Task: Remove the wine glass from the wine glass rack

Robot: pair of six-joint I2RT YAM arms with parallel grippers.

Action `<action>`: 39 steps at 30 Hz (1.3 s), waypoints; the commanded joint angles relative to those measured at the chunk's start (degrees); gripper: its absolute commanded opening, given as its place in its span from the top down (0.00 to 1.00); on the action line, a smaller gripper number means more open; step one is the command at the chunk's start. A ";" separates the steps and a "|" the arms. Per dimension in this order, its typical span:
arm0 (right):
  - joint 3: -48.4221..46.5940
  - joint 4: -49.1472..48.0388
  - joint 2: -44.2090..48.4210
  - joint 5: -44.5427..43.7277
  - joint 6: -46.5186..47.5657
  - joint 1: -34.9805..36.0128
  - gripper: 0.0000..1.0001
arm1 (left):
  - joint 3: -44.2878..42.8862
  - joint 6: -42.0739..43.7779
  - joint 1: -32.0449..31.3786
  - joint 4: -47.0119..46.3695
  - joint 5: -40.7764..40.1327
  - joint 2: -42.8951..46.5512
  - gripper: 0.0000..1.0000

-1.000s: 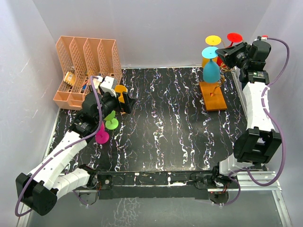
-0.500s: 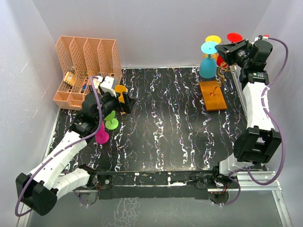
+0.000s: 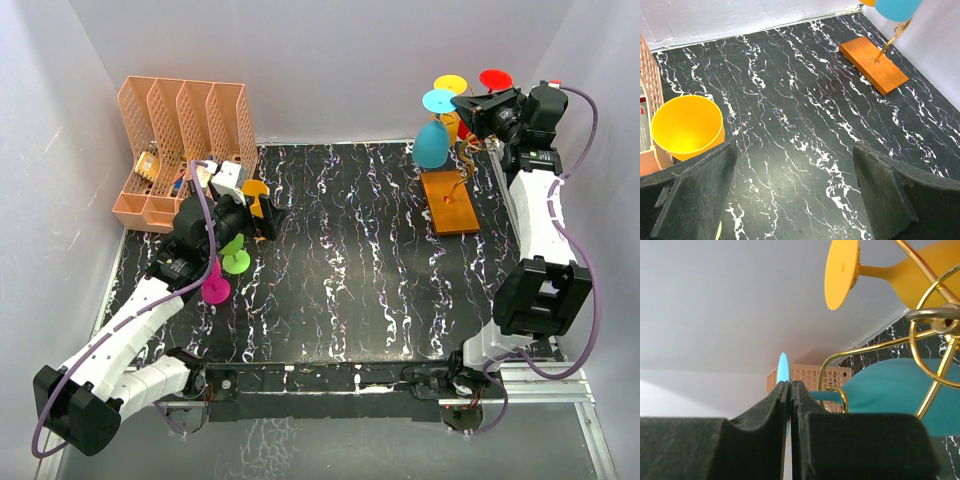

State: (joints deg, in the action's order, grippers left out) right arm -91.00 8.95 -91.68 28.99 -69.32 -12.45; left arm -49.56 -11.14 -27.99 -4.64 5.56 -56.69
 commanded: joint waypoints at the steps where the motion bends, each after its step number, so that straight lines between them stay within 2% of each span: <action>1: -2.26 -3.08 -0.75 -1.01 -2.40 0.14 0.92 | -0.47 0.22 -0.21 -0.81 0.30 0.99 0.03; 8: -2.04 -0.55 -0.15 -6.74 -3.57 0.14 0.92 | -0.45 0.15 -0.26 -0.82 0.48 1.05 0.03; 15: 2.54 -0.77 4.58 -14.32 -6.44 0.09 0.92 | -0.46 0.15 -0.27 -0.82 0.37 1.22 0.03; 25: 6.80 2.93 11.92 -20.01 -7.59 0.12 0.92 | -0.53 0.06 -0.23 -0.80 0.63 1.13 0.03; 34: 11.34 3.35 18.46 -13.51 -6.61 0.14 0.92 | -0.54 -0.20 -0.23 -0.89 0.94 0.95 0.03; 37: 13.86 0.42 21.09 -6.34 -4.22 0.12 0.92 | -0.53 -0.20 -0.22 -0.89 0.94 0.93 0.03; 39: 17.43 -4.55 23.29 3.76 -2.82 0.16 0.92 | -0.54 -0.28 -0.23 -0.89 0.93 1.02 0.03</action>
State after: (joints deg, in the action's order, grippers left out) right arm -77.45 13.91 -73.06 17.69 -75.37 -12.23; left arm -49.56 -11.38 -27.99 -4.64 5.61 -56.66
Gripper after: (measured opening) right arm 0.099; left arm 0.970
